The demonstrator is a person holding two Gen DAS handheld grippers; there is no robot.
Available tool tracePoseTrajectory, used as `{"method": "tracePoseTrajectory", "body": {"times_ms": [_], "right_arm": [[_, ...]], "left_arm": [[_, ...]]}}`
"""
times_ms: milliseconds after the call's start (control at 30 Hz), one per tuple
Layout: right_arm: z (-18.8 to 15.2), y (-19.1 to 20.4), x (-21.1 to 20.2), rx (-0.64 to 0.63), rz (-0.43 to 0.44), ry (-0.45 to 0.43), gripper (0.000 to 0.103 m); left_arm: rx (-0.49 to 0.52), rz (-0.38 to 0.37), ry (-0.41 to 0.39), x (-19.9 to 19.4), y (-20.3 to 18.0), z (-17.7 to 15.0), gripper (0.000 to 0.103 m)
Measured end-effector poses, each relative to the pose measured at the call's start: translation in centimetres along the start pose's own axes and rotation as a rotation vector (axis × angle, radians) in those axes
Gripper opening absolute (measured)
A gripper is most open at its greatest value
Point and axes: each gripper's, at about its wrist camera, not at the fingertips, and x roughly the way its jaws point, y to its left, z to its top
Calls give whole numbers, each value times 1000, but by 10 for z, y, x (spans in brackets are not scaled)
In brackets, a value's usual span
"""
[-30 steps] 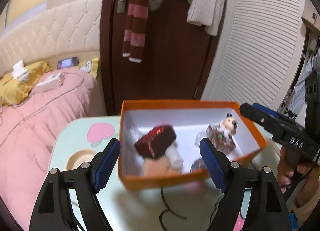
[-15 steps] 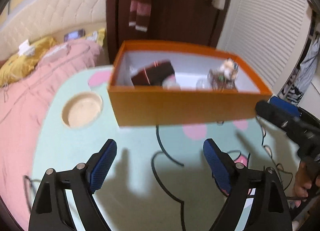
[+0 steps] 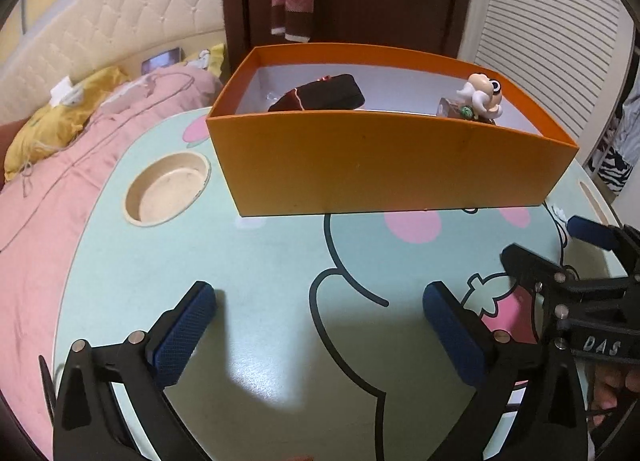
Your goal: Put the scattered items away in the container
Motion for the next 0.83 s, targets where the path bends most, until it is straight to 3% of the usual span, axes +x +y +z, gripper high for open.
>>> {"method": "tracePoseTrajectory", "body": {"times_ms": [833], "right_arm": [[-11,0,-4,10,-1,-27,103]], "left_arm": [[-2,0,-8,3,-2,0,103]]}}
